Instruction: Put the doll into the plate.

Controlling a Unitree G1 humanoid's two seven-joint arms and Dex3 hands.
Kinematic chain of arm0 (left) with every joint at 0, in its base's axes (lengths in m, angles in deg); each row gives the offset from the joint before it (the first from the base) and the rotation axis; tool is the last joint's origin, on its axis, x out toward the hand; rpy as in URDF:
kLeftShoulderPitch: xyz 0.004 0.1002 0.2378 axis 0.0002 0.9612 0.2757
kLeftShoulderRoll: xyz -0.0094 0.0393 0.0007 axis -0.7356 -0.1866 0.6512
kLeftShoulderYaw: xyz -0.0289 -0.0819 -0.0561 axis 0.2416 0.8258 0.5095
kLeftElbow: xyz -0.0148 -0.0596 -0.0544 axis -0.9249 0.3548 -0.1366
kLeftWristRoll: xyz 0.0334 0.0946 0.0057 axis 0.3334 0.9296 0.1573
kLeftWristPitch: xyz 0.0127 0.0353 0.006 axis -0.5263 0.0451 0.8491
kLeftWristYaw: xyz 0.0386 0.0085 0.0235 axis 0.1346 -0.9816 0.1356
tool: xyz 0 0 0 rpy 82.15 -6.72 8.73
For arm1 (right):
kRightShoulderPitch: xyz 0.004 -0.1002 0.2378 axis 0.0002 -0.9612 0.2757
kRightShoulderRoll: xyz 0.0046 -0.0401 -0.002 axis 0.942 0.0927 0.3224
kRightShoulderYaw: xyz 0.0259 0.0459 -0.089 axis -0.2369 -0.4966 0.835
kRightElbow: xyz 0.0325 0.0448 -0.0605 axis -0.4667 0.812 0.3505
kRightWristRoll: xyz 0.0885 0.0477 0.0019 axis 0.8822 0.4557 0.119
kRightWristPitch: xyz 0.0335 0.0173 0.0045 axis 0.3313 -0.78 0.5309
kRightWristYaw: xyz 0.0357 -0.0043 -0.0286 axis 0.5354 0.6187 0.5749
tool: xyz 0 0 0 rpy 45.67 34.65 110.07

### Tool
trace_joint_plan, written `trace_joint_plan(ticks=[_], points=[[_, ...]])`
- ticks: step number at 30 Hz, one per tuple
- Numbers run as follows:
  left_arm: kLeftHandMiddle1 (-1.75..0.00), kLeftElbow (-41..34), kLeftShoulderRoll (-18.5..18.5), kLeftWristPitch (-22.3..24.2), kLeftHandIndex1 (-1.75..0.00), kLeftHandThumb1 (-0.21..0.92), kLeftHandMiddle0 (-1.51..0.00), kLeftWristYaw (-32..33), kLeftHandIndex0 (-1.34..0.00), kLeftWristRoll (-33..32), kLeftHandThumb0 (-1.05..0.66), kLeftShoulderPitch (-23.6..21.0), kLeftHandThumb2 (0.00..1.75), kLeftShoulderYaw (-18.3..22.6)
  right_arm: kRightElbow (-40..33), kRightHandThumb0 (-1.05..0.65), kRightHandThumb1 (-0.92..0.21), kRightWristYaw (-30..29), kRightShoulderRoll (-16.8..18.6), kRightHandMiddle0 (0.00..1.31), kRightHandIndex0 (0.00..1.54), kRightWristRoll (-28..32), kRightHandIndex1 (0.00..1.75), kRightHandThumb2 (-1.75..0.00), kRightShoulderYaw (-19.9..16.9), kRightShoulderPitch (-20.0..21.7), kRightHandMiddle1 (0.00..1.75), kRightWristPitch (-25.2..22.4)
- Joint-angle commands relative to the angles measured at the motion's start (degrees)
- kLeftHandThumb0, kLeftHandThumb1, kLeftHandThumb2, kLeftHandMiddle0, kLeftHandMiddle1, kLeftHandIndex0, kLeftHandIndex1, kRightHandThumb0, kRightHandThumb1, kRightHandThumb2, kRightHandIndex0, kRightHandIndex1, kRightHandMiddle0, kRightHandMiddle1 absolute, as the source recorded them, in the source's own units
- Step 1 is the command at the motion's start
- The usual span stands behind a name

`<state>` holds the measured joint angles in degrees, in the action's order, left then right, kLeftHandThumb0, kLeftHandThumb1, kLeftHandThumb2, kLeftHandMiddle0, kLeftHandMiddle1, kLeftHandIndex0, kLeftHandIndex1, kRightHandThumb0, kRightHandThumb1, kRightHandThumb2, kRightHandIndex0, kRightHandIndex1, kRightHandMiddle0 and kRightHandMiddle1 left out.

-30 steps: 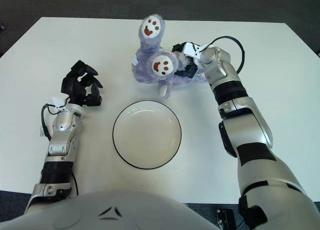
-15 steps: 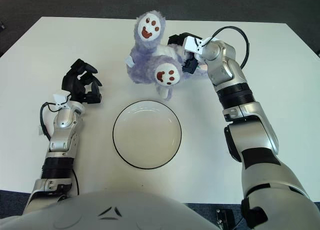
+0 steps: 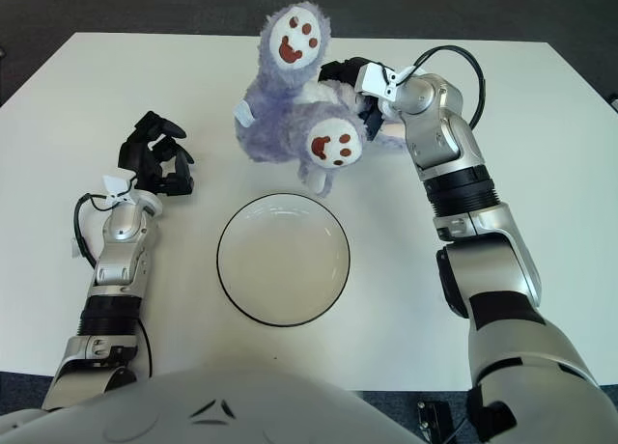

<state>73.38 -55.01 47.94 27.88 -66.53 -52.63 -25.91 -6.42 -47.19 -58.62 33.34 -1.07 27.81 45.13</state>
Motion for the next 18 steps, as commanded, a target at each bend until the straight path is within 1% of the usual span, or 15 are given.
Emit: trace_joint_plan(ticks=[1,4,6,8,15,18], points=[[-1.75,1.2,-0.5,0.2,-1.7,0.04,-0.81,0.8,-0.62,0.6,-0.01,-0.6,1.62,0.3,-3.3,0.56,-0.1,0.3,-1.3,1.07,0.79,0.3,1.75,-1.58,-0.4,-1.7,1.75,0.0],[-1.75,1.6,-0.4,0.0,-1.7,0.04,-0.81,1.1,-0.62,0.7,-0.01,-0.7,1.63,0.3,-7.0,0.57,-0.09,0.5,-1.5,1.08,0.8,-0.1,1.75,-1.59,0.0,-2.9,1.75,-0.7],[-1.75,1.8,-0.4,-0.2,-1.71,0.04,-0.82,1.3,-0.61,0.8,-0.01,-0.9,1.63,0.4,-11.6,0.57,-0.09,1.2,-1.7,1.08,0.8,-0.6,1.75,-1.59,0.4,-4.0,1.75,-2.5],[-1.75,2.0,-0.3,-0.4,-1.71,0.03,-0.82,1.5,-0.61,0.8,-0.01,-1.0,1.63,0.4,-14.5,0.57,-0.09,2.6,-2.1,1.07,0.8,-0.7,1.75,-1.59,0.7,-4.4,1.75,-4.0],[-1.75,2.2,-0.1,-0.9,-1.72,0.02,-0.84,1.5,-0.62,0.5,-0.01,-1.2,1.66,0.3,-17.4,0.57,-0.09,7.1,-2.8,1.03,0.8,1.2,1.75,-1.59,0.6,-4.2,1.75,-8.7],[-1.75,2.1,0.1,-1.0,-1.73,0.01,-0.84,1.5,-0.62,0.4,-0.01,-1.2,1.67,0.2,-19.6,0.56,-0.1,8.3,-2.6,1.03,0.79,2.1,1.75,-1.58,0.3,-5.2,1.75,-12.2]])
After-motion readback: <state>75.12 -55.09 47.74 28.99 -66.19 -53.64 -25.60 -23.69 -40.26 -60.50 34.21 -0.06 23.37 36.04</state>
